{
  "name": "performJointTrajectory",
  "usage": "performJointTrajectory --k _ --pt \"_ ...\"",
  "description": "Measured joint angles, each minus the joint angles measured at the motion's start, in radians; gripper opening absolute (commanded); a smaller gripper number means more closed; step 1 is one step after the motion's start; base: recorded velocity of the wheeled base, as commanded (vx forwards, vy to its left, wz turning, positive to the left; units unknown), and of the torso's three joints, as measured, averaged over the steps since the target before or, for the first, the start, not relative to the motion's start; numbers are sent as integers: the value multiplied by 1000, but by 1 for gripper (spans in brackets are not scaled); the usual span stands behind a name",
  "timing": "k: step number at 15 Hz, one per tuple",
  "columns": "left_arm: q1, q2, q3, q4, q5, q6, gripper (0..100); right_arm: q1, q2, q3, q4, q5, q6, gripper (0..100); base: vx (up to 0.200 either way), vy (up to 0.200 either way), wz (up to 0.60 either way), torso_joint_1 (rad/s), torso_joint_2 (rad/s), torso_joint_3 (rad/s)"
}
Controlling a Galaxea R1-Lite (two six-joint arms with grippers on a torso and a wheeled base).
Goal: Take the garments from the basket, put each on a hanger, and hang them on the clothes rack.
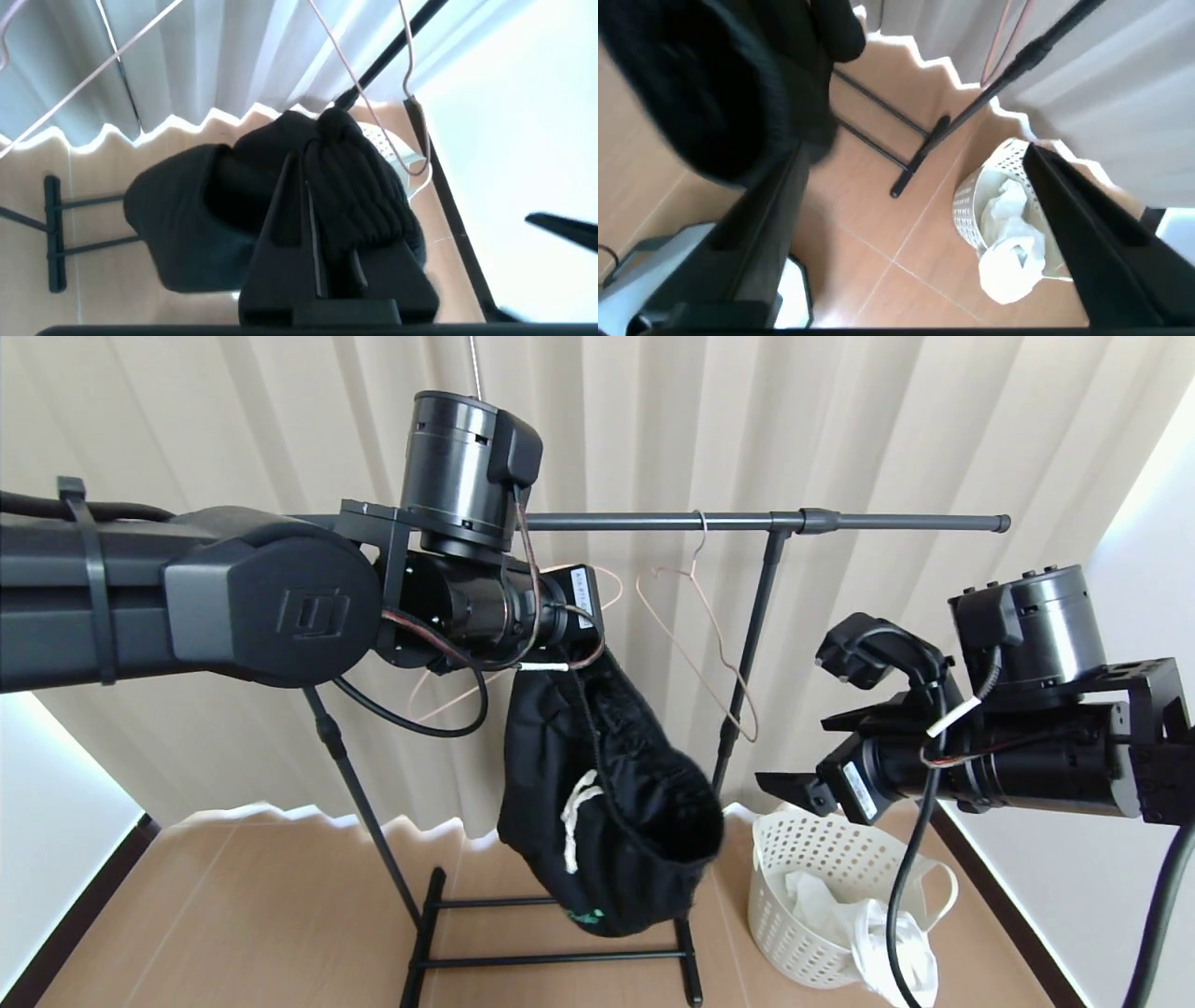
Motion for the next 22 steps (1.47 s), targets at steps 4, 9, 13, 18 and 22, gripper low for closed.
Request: performJointTrajectory --k 4,9,13,18,22 --pt "-18 1 -26 42 8 0 0 -21 -29 88 -138 374 -49 100 0 0 0 0 0 0" --pt "-35 1 -11 43 21 1 0 26 -4 183 -434 489 137 100 0 0 0 0 0 0" --pt "-52 2 -11 42 22 1 0 129 48 155 -532 212 222 100 0 0 0 0 0 0" --pt "-84 5 -17 49 23 3 0 176 148 125 -573 118 246 100 0 0 0 0 0 0" --pt "-87 6 -19 60 46 2 0 199 248 113 -608 49 246 100 0 0 0 0 0 0"
